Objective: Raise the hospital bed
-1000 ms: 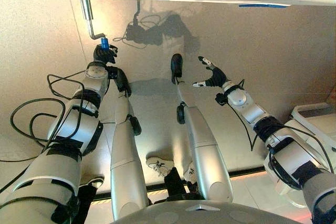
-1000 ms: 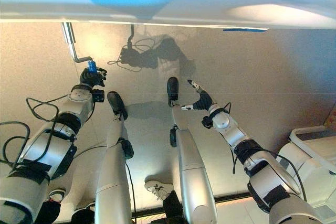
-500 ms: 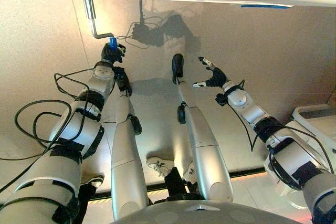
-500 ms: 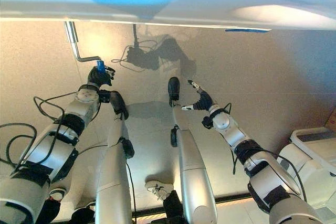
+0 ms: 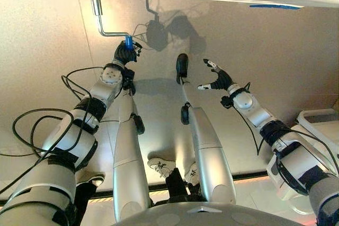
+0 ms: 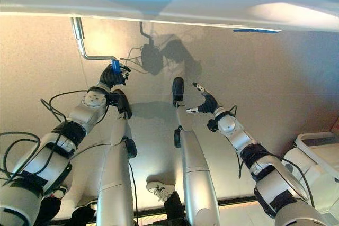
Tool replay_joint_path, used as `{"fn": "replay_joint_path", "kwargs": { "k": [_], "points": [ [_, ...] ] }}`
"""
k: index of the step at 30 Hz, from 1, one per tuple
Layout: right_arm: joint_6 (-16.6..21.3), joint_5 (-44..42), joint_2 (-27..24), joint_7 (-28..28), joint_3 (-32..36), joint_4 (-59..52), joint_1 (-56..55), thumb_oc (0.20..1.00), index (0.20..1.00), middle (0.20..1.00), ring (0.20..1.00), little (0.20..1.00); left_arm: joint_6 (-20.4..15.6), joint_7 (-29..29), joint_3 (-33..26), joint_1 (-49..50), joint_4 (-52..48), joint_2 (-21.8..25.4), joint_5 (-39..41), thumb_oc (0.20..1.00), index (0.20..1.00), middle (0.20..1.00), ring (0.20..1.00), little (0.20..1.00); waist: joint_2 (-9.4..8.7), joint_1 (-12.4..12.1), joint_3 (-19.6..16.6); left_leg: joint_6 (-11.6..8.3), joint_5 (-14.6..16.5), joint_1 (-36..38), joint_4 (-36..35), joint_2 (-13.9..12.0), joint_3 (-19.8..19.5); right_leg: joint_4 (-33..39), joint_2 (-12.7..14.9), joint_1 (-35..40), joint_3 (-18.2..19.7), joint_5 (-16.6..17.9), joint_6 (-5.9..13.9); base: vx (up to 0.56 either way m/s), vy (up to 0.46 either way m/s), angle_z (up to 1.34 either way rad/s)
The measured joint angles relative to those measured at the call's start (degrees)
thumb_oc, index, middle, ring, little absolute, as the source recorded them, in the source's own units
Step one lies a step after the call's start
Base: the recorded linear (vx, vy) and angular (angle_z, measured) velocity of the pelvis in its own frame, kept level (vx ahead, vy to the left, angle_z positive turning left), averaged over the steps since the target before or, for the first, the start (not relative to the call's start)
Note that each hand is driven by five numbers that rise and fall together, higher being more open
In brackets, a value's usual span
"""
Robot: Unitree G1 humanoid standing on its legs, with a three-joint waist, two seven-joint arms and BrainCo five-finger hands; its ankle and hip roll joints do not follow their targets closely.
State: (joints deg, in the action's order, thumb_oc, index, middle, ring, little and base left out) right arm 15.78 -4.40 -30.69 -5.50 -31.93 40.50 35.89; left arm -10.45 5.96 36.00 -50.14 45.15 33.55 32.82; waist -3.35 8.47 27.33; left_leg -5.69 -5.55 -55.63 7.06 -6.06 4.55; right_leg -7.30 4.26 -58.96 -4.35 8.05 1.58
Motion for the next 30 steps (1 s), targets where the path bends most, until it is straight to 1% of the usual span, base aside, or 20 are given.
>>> {"fn": "replay_joint_path", "kwargs": {
  "k": [3,4,6,8,14,15,19,22,25,28,30],
  "points": [
    [0.0,0.0,-0.4,0.2,0.5,-1.0,-0.7,1.000,1.000,1.000,1.000,1.000,-0.5,-0.6,0.7,1.8,-7.0,4.0,0.6,0.200,0.200,0.200,0.200,0.200,0.06,-0.2,0.4,-0.04,-0.3,-0.1,0.0,0.0,-0.1,-0.5,0.0,-0.2,0.0,0.0,0.00,0.00,0.000,0.00],
    [0.0,0.0,-0.6,0.2,0.6,-1.3,-1.0,1.000,1.000,1.000,1.000,1.000,-0.5,-0.6,0.8,2.1,-7.8,4.3,0.6,0.200,0.200,0.200,0.200,0.200,0.07,-0.3,0.5,-0.05,-0.3,-0.1,0.0,0.0,-0.1,-0.5,0.0,-0.3,0.0,0.0,0.00,0.00,0.000,0.00],
    [-0.1,0.4,-1.2,0.4,0.9,-2.3,-1.6,1.000,1.000,1.000,1.000,1.000,-0.6,-1.1,1.1,3.4,-11.7,6.8,2.1,0.200,0.200,0.200,0.200,0.200,0.13,-0.8,0.9,-0.08,-0.4,-0.1,0.0,0.0,-0.2,-0.6,0.0,-0.4,0.0,0.0,0.00,0.00,0.000,0.00],
    [-0.2,0.5,-1.9,0.5,1.4,-2.2,-2.2,1.000,1.000,1.000,1.000,1.000,-0.8,-1.8,1.0,4.3,-13.9,7.8,3.0,0.200,0.200,0.200,0.200,0.200,0.26,-1.4,1.0,-0.13,-0.5,0.0,0.0,0.0,-0.1,-0.8,0.0,-0.4,0.0,0.0,0.00,0.00,0.000,0.00],
    [-0.3,0.5,-2.9,1.1,3.3,-4.2,-3.5,1.000,1.000,1.000,1.000,1.000,-1.8,-3.4,0.9,7.8,-22.4,11.9,5.4,0.200,0.200,0.200,0.200,0.200,0.28,-1.5,1.4,-0.29,-0.7,0.0,0.0,-0.2,-0.4,-1.0,0.0,-0.4,-0.3,0.0,-0.01,0.00,0.000,0.00],
    [-0.3,0.5,-3.2,1.3,3.3,-4.5,-3.7,1.000,1.000,1.000,1.000,1.000,-2.0,-4.0,0.3,9.4,-25.3,13.3,6.4,0.200,0.200,0.200,0.200,0.200,0.30,-1.6,1.5,-0.34,-0.8,0.0,0.0,-0.2,-0.5,-1.0,0.0,-0.4,-0.4,0.0,-0.02,0.00,0.000,0.00],
    [-0.3,0.5,-3.7,1.4,3.7,-5.1,-4.4,1.000,1.000,1.000,1.000,1.000,-2.7,-5.0,-1.3,11.7,-28.1,14.2,6.8,0.200,0.200,0.200,0.200,0.200,0.35,-1.7,1.5,-0.37,-0.8,0.0,0.0,-0.3,-0.6,-1.2,0.1,-0.4,-0.5,0.0,-0.02,0.00,0.000,0.00],
    [-0.3,0.5,-4.0,1.5,4.6,-6.5,-5.3,1.000,1.000,1.000,1.000,1.000,-2.9,-6.2,-2.9,14.5,-32.8,16.9,7.5,0.200,0.200,0.200,0.200,0.200,0.45,-1.8,1.6,-0.43,-0.9,0.1,0.1,-0.3,-0.6,-1.5,0.0,-0.4,-0.6,0.0,-0.06,0.00,0.000,0.00],
    [-0.3,0.5,-4.0,1.7,4.6,-6.6,-5.8,1.000,1.000,1.000,1.000,1.000,-3.2,-7.0,-3.6,15.7,-34.6,18.2,8.9,0.200,0.200,0.200,0.200,0.200,0.50,-1.9,1.6,-0.49,-1.1,0.1,0.1,-0.4,-0.8,-1.8,0.0,-0.4,-0.7,0.0,-0.06,0.00,0.000,0.00],
    [-0.3,0.5,-4.3,2.1,4.8,-6.7,-7.1,1.000,1.000,1.000,1.000,1.000,-4.0,-7.6,-4.7,17.4,-37.4,19.9,9.7,0.200,0.200,0.200,0.200,0.200,0.52,-2.6,1.6,-0.59,-1.3,0.1,0.2,-0.4,-1.0,-2.0,-0.1,-0.4,-0.8,0.0,-0.09,0.00,0.000,0.00],
    [-0.3,0.5,-4.4,2.1,5.4,-6.7,-7.8,1.000,1.000,1.000,1.000,1.000,-4.5,-8.0,-5.9,18.6,-38.4,20.0,9.7,0.200,0.200,0.200,0.200,0.200,0.70,-3.0,1.7,-0.61,-1.4,0.2,0.2,-0.4,-1.1,-2.2,0.0,-0.4,-0.9,-0.1,-0.15,0.00,0.000,0.00]
  ]
}}
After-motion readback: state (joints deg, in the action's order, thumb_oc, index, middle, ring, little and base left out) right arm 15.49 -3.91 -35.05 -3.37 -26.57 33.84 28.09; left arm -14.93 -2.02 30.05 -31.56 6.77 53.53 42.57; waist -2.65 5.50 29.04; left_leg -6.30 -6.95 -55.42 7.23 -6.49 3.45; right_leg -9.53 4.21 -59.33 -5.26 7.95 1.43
